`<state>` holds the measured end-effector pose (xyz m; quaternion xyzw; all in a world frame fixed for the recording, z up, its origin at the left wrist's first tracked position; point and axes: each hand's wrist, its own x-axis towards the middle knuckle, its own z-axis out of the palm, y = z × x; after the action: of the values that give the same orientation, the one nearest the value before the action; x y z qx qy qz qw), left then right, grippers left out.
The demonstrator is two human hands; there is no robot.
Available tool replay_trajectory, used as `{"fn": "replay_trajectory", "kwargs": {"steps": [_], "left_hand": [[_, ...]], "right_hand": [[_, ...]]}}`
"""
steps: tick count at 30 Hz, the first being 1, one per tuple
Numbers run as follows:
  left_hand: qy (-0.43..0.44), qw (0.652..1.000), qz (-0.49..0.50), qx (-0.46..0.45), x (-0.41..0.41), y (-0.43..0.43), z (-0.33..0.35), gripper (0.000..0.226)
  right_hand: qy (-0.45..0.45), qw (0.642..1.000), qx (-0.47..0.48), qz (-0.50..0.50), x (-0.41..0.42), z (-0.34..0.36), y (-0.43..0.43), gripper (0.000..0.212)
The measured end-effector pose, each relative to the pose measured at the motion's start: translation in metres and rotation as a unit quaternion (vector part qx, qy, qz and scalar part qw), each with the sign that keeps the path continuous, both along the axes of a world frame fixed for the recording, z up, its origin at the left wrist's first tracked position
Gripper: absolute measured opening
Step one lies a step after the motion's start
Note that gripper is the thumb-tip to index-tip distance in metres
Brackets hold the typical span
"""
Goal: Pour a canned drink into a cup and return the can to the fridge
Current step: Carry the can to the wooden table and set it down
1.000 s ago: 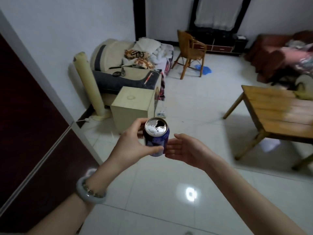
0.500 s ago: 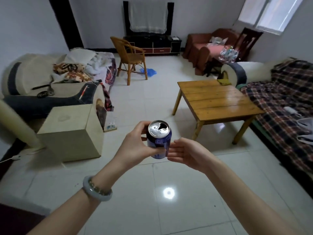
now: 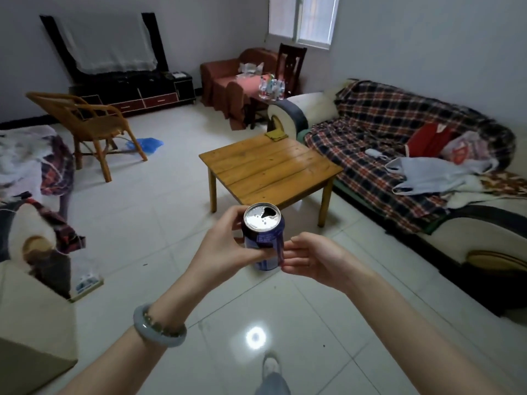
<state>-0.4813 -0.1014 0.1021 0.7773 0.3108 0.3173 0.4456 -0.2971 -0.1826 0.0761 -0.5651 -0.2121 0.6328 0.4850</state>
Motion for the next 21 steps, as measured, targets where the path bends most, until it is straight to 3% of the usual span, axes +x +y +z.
{"fn": "replay_trajectory", "kwargs": {"steps": [11, 21], "left_hand": [[-0.005, 0.999, -0.05, 0.001, 0.156, 0.143, 0.002, 0.075], [0.013, 0.998, -0.056, 0.001, 0.262, 0.248, 0.0, 0.07]], "right_hand": [[0.015, 0.999, 0.0, -0.048, 0.148, 0.005, 0.122, 0.028], [0.053, 0.996, 0.004, -0.073, 0.252, -0.004, 0.229, 0.027]]}}
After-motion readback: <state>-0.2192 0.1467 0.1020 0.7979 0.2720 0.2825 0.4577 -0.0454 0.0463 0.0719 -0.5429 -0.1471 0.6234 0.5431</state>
